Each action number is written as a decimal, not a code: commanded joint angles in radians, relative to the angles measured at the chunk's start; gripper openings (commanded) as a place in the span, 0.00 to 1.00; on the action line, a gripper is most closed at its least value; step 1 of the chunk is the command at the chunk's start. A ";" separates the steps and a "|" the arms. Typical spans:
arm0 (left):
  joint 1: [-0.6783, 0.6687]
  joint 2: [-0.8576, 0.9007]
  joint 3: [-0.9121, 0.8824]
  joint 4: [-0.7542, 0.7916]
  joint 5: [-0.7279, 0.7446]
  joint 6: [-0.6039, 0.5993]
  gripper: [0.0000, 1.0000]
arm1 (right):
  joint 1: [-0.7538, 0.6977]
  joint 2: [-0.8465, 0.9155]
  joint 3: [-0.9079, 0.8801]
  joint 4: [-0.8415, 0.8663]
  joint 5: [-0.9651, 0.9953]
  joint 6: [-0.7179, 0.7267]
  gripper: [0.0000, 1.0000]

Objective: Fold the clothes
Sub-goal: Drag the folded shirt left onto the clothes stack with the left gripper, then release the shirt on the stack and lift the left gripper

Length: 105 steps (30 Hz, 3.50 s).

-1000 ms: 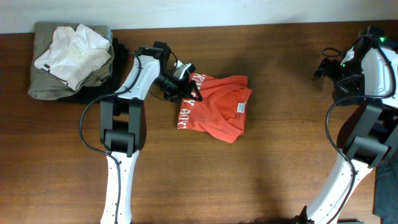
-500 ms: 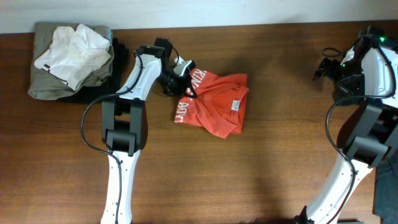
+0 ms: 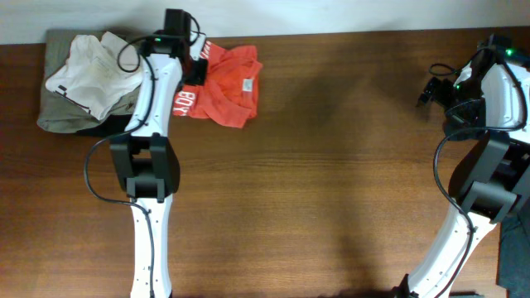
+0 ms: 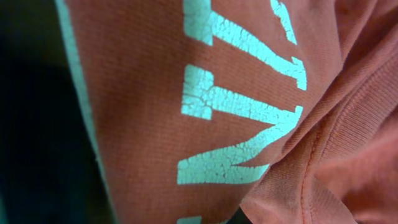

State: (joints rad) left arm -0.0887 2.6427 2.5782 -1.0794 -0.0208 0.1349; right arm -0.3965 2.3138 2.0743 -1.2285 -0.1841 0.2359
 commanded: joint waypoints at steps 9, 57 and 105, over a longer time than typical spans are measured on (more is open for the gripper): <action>0.069 0.005 0.237 -0.080 -0.055 0.005 0.01 | 0.003 -0.032 0.018 -0.001 0.005 0.005 0.99; 0.422 -0.006 0.243 0.048 -0.093 -0.165 0.01 | 0.003 -0.032 0.018 -0.001 0.005 0.005 0.99; 0.365 -0.459 0.135 -0.207 0.134 -0.243 0.99 | 0.003 -0.032 0.018 -0.001 0.005 0.005 0.99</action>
State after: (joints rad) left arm 0.3046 2.3444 2.6801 -1.2167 0.0212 -0.1101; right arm -0.3965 2.3138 2.0743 -1.2285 -0.1841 0.2363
